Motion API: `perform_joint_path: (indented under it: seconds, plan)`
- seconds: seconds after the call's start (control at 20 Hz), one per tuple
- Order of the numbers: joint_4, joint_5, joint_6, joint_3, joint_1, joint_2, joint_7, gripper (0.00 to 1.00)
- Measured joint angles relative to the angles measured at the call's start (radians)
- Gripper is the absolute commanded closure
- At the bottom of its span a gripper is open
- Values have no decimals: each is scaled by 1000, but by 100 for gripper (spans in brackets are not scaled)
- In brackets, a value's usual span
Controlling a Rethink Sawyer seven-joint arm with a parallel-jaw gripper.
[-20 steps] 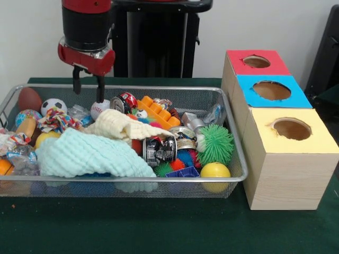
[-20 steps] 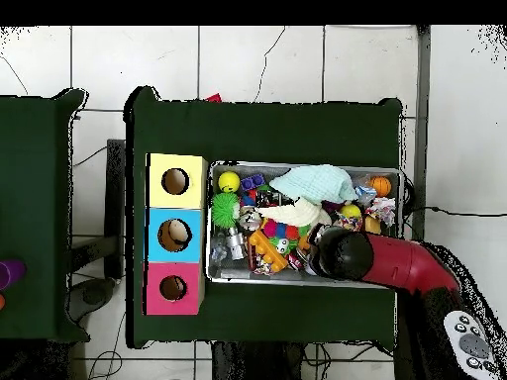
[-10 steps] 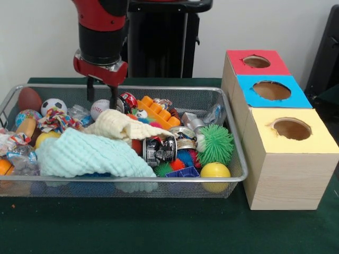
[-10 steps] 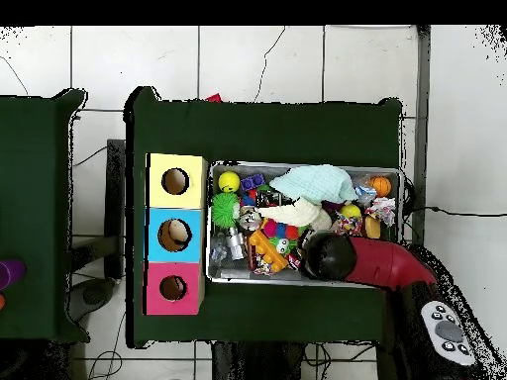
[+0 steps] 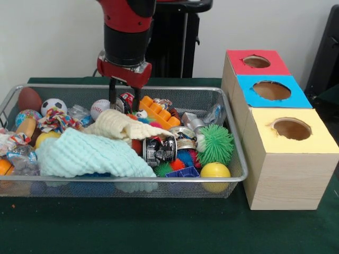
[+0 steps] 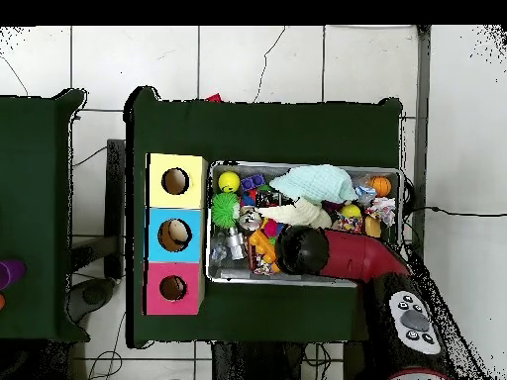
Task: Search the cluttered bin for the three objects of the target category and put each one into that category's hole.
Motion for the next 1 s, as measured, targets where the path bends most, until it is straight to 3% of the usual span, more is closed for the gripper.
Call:
perform_joint_path:
  seconds: [1.0]
  plan:
    - [0, 171, 0, -95, 151, 12, 1, 0]
